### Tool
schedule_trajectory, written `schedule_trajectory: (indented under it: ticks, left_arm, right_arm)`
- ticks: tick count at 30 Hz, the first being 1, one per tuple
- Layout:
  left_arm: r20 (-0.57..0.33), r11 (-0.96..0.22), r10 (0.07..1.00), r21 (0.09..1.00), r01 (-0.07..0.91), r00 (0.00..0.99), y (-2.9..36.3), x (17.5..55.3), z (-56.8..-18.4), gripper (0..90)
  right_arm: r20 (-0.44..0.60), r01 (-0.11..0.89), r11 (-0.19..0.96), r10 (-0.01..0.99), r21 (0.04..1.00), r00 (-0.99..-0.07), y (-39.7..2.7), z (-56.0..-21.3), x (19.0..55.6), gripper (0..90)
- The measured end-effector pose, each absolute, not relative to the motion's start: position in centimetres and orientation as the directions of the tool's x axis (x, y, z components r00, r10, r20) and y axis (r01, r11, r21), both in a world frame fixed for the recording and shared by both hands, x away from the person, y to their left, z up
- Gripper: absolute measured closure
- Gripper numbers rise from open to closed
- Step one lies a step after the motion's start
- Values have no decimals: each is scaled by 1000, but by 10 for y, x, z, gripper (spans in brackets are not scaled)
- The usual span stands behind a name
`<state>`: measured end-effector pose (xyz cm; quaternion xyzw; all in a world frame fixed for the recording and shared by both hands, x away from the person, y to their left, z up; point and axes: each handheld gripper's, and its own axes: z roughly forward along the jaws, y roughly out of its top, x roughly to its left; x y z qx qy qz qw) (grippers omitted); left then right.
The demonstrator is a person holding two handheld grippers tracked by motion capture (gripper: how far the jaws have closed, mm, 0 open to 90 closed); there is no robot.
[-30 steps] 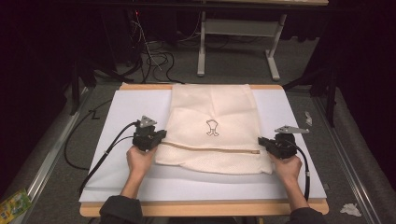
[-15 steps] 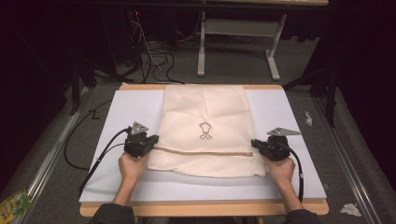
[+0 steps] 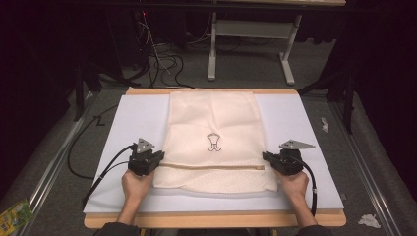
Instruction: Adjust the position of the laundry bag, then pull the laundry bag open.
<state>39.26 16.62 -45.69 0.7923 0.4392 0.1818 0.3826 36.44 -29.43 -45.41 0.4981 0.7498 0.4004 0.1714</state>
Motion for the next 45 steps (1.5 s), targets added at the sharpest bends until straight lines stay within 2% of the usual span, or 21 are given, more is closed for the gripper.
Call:
schedule_trajectory:
  ticks: [24,30,37,45]
  left_arm:
    - [-37,-338,838,749,570,545,166,391,-472,795]
    - [-38,-334,838,752,568,544,165,390,-472,765]
    - [-28,-333,836,768,547,548,165,387,-471,691]
    - [-17,-321,837,794,516,547,162,381,-470,571]
  right_arm:
    - [136,619,189,888,762,-439,-293,-465,359,854]
    - [132,620,188,892,762,-432,-293,-464,359,801]
    - [136,626,181,896,758,-423,-293,-465,359,764]
    - [155,635,162,897,755,-414,-295,-465,356,626]
